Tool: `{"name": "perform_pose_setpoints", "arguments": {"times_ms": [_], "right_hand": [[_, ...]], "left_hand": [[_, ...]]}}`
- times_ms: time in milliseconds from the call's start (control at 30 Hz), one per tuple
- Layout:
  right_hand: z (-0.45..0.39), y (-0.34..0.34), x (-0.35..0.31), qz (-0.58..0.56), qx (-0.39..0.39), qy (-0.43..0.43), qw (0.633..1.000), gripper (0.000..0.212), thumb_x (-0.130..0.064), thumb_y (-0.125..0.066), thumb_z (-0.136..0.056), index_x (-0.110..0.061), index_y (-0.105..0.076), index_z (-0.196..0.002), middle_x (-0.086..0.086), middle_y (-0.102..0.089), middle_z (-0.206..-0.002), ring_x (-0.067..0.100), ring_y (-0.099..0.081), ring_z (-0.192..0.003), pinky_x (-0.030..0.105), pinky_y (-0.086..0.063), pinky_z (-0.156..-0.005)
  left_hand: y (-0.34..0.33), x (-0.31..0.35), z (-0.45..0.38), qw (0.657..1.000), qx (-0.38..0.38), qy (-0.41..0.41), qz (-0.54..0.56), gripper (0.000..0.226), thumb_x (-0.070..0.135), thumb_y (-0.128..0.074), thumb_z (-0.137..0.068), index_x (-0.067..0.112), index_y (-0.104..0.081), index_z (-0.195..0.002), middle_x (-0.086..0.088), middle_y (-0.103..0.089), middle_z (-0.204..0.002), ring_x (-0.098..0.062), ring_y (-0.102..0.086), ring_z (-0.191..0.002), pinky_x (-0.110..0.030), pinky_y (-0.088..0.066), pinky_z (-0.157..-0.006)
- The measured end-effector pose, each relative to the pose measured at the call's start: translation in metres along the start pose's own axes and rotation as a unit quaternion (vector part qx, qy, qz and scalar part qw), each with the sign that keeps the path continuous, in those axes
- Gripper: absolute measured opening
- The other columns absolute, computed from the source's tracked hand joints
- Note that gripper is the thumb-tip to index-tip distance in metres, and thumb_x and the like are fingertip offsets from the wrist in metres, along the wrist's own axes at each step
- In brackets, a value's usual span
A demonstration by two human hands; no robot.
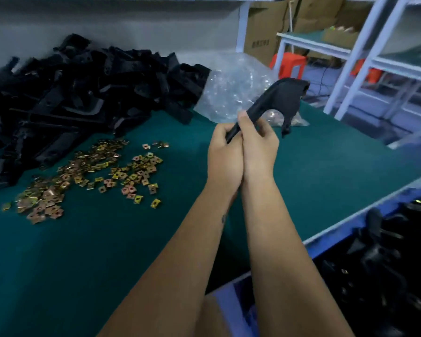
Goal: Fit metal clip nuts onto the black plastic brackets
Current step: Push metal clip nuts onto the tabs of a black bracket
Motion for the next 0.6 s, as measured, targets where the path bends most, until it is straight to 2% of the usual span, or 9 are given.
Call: {"name": "perform_pose_setpoints", "arguments": {"times_ms": [100, 233, 300, 333, 400, 467, 500, 567, 600], "right_hand": [[-0.008, 0.059, -0.023, 0.009, 0.081, 0.031, 0.996, 0.012, -0.02, -0.066, -0.092, -0.007, -0.064, -0.092, -0.001, -0.064, -0.072, 0.008, -0.059, -0.064, 0.022, -0.049, -0.069], [-0.01, 0.15, -0.044, 0.023, 0.214, 0.038, 0.976, 0.018, -0.023, -0.066, -0.091, -0.01, -0.06, -0.08, -0.002, -0.062, -0.069, 0.006, -0.057, -0.059, 0.02, -0.047, -0.062], [-0.004, 0.193, -0.045, 0.053, 0.284, 0.027, 0.957, 0.023, -0.023, -0.067, -0.088, -0.014, -0.055, -0.071, -0.002, -0.058, -0.062, 0.012, -0.054, -0.058, 0.026, -0.045, -0.061], [0.0, 0.213, -0.043, 0.069, 0.318, 0.018, 0.945, 0.024, -0.021, -0.067, -0.086, -0.014, -0.053, -0.067, -0.002, -0.055, -0.059, 0.016, -0.05, -0.057, 0.031, -0.042, -0.061], [0.008, 0.249, -0.038, 0.085, 0.372, -0.013, 0.924, 0.021, -0.019, -0.064, -0.081, -0.013, -0.052, -0.064, 0.0, -0.052, -0.056, 0.021, -0.045, -0.056, 0.034, -0.039, -0.061], [0.017, 0.282, -0.035, 0.119, 0.41, -0.051, 0.903, 0.017, -0.022, -0.062, -0.079, -0.013, -0.057, -0.067, 0.0, -0.055, -0.059, 0.022, -0.049, -0.056, 0.032, -0.04, -0.059], [0.021, 0.297, -0.034, 0.141, 0.423, -0.064, 0.893, 0.018, -0.024, -0.061, -0.079, -0.014, -0.056, -0.065, 0.0, -0.055, -0.059, 0.021, -0.049, -0.054, 0.031, -0.039, -0.056], [0.027, 0.325, -0.035, 0.18, 0.442, -0.076, 0.876, 0.024, -0.027, -0.062, -0.077, -0.016, -0.048, -0.061, 0.0, -0.049, -0.058, 0.02, -0.044, -0.051, 0.031, -0.034, -0.052], [0.028, 0.339, -0.037, 0.194, 0.452, -0.081, 0.867, 0.026, -0.028, -0.062, -0.077, -0.016, -0.045, -0.062, 0.001, -0.047, -0.058, 0.02, -0.043, -0.051, 0.031, -0.034, -0.052]], "left_hand": [[-0.054, -0.009, 0.022, 0.995, -0.098, -0.001, -0.034, 0.007, 0.017, -0.057, -0.094, 0.017, -0.064, -0.094, -0.001, -0.073, -0.087, -0.012, -0.066, -0.075, -0.03, -0.052, -0.07], [-0.123, -0.037, 0.069, 0.976, -0.209, 0.01, -0.057, 0.02, 0.023, -0.048, -0.099, 0.023, -0.066, -0.106, 0.009, -0.072, -0.088, -0.006, -0.068, -0.086, -0.012, -0.047, -0.063], [-0.152, -0.053, 0.096, 0.964, -0.261, 0.031, -0.05, 0.024, 0.031, -0.045, -0.1, 0.022, -0.06, -0.116, 0.014, -0.064, -0.093, -0.006, -0.064, -0.096, -0.006, -0.044, -0.065], [-0.168, -0.06, 0.113, 0.951, -0.293, 0.073, -0.062, 0.02, 0.036, -0.045, -0.099, 0.027, -0.057, -0.112, 0.017, -0.057, -0.094, -0.003, -0.06, -0.095, -0.005, -0.043, -0.069], [-0.172, -0.077, 0.133, 0.91, -0.39, 0.056, -0.128, 0.01, 0.036, -0.042, -0.098, 0.034, -0.042, -0.089, 0.017, -0.04, -0.085, 0.0, -0.045, -0.084, -0.004, -0.037, -0.072], [-0.172, -0.094, 0.147, 0.893, -0.422, 0.09, -0.132, 0.017, 0.031, -0.041, -0.102, 0.029, -0.04, -0.086, 0.012, -0.04, -0.083, -0.001, -0.044, -0.079, -0.007, -0.037, -0.074], [-0.179, -0.098, 0.158, 0.866, -0.46, 0.114, -0.16, 0.009, 0.034, -0.044, -0.102, 0.031, -0.052, -0.103, 0.01, -0.053, -0.098, -0.002, -0.053, -0.093, -0.016, -0.044, -0.088], [-0.186, -0.098, 0.171, 0.821, -0.481, 0.224, -0.209, 0.04, 0.04, -0.05, -0.099, 0.032, -0.049, -0.138, 0.007, -0.056, -0.134, -0.015, -0.056, -0.12, -0.036, -0.046, -0.104], [-0.183, -0.1, 0.171, 0.81, -0.499, 0.216, -0.218, 0.043, 0.041, -0.051, -0.098, 0.034, -0.048, -0.141, 0.008, -0.055, -0.138, -0.016, -0.056, -0.122, -0.038, -0.045, -0.104]]}}
Point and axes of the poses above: each hand's wrist, its own z-axis away from the middle knuckle, its own y-axis out of the back of the hand, x = y × z, the point moved 2 cm from there along -z, towards the middle knuckle
